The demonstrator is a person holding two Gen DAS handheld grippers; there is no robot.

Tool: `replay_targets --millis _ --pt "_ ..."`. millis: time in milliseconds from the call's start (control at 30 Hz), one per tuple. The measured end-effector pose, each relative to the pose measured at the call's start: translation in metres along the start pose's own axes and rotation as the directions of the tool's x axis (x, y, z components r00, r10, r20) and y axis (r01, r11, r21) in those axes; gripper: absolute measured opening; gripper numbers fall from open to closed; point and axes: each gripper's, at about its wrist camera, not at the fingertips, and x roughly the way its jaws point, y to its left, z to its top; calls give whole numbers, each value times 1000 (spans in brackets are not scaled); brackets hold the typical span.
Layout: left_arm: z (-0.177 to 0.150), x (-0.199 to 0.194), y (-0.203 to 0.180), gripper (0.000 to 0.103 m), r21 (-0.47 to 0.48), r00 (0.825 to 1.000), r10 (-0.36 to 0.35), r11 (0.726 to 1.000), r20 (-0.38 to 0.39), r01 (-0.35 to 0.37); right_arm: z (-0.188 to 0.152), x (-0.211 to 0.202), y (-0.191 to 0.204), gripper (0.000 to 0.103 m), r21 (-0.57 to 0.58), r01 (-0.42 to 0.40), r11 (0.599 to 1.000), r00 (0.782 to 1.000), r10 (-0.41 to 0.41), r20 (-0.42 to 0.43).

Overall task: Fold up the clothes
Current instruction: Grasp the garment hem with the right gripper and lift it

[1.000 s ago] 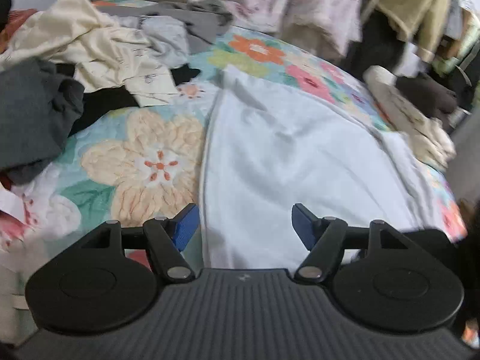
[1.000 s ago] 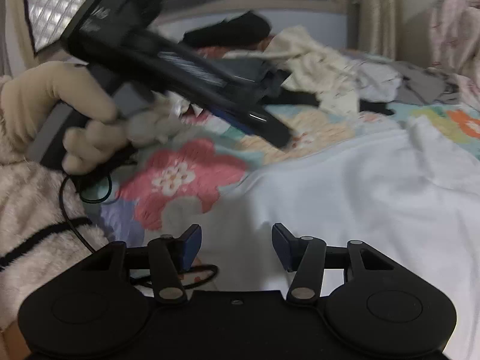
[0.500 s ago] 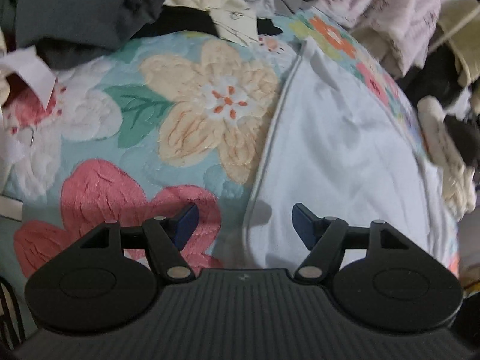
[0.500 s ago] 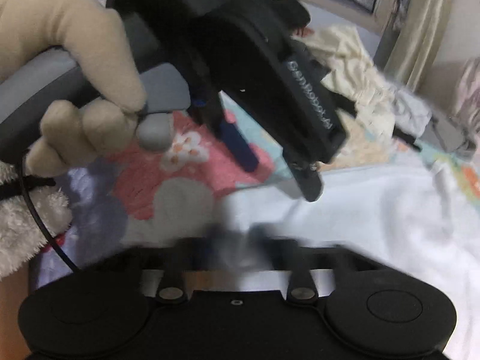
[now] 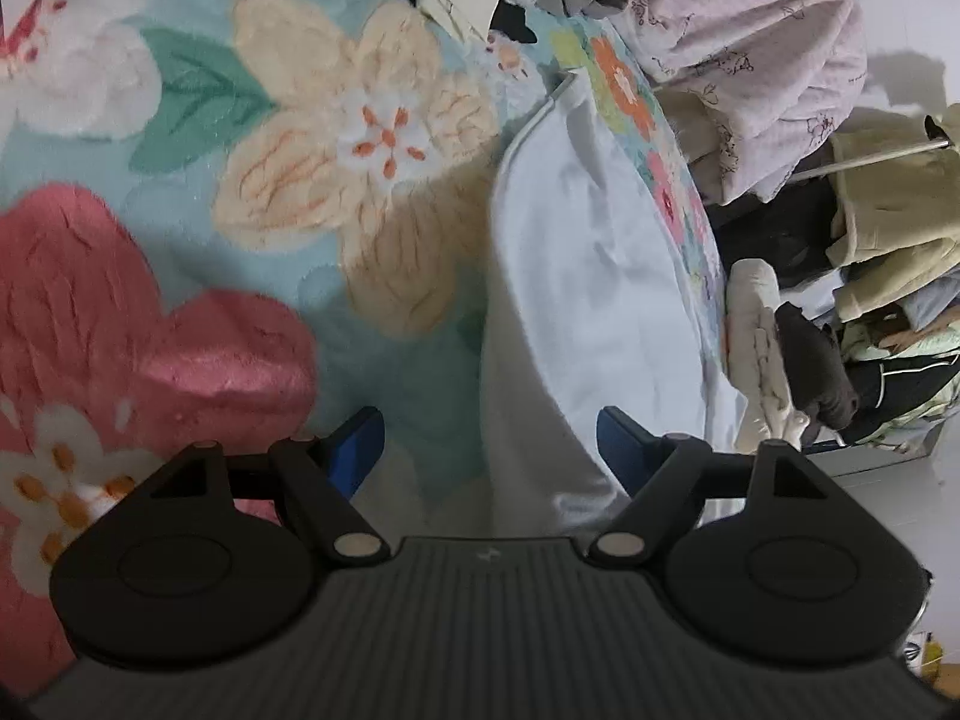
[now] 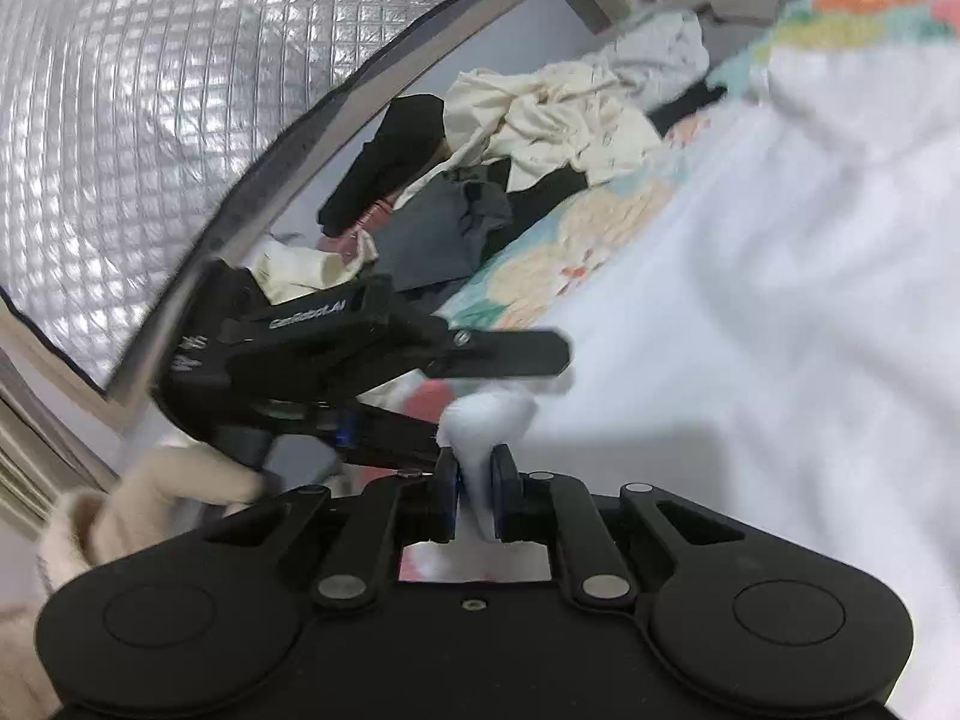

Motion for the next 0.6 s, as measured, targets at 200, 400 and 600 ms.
replay_targets --millis 200,400,600 --pt "-6 -7 -5 9 53 1000 -5 999 23 3 2 23 9 14 71 -87 994 996 88 -15" --pt "-10 -11 -10 15 98 999 -12 995 37 8 4 29 9 13 62 -40 997 998 43 -45" --pt "-5 -1 -13 39 91 999 -48 995 4 48 10 28 8 13 69 -30 997 999 33 -40"
